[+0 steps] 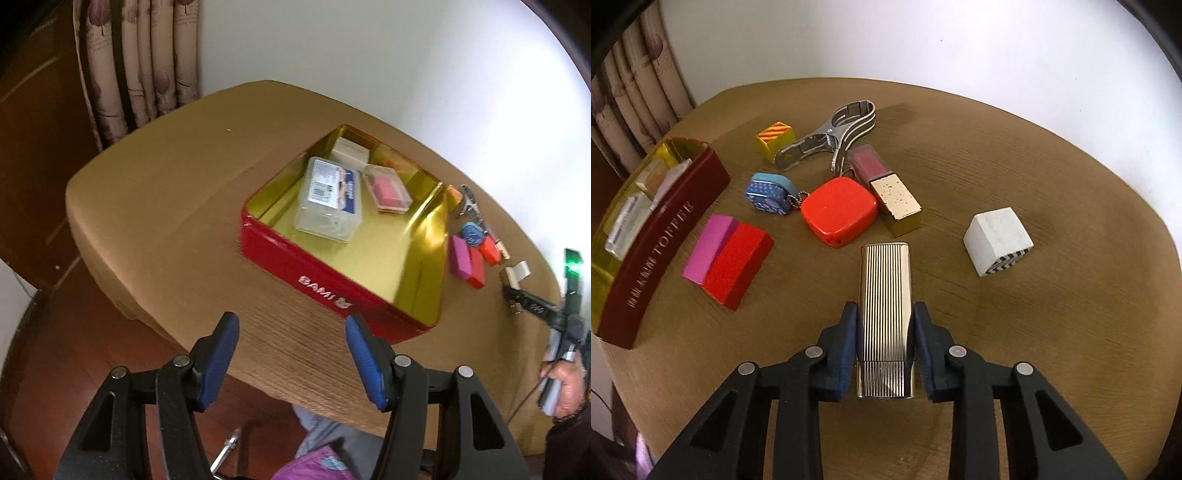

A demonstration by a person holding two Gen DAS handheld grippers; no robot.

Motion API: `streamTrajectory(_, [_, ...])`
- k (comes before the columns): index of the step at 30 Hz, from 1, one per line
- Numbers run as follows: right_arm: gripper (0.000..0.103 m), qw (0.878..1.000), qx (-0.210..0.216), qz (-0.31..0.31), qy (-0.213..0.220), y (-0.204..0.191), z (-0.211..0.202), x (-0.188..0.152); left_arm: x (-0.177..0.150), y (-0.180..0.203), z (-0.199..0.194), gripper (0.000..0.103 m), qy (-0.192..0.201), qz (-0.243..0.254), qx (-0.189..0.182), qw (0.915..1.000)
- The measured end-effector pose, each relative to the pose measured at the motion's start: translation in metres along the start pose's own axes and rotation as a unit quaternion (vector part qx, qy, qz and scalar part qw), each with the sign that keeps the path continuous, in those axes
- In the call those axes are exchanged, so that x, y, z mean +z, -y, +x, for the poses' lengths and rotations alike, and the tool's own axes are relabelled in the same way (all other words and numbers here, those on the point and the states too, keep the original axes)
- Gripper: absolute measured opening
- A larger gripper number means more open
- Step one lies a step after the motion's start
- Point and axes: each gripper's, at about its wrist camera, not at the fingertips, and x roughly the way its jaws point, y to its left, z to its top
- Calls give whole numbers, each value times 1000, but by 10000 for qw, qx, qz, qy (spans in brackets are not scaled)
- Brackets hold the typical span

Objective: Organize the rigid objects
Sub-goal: 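Grasp the ribbed silver-gold case with the right tool, then lower the ribbed case into the tin and open the right tool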

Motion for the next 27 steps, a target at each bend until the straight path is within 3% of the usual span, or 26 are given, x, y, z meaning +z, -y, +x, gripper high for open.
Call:
streamTrajectory(5, [27, 9974, 520, 486, 129, 3, -24, 3, 1, -4, -9, 62, 268, -28, 11, 9996])
streamTrajectory(8, [27, 9910, 1112, 723, 167, -10, -40, 14, 1, -7, -10, 62, 283, -53, -54, 9996])
streamTrajectory(11, [27, 9830, 1655, 764, 197, -36, -53, 36, 0, -9, -9, 62, 275, -75, -110, 9995])
streamTrajectory(16, [27, 9688, 2416, 552, 35, -117, -48, 82, 0, -13, -13, 62, 401, -95, -72, 9991])
streamTrajectory(22, [27, 9707, 2353, 221, -432, -194, -4, 100, 0, -18, -15, 62, 485, -69, -82, 9988])
streamTrajectory(27, [27, 9759, 2063, 182, -683, -215, 29, 93, 1, -18, -11, 62, 396, -13, -152, 9991])
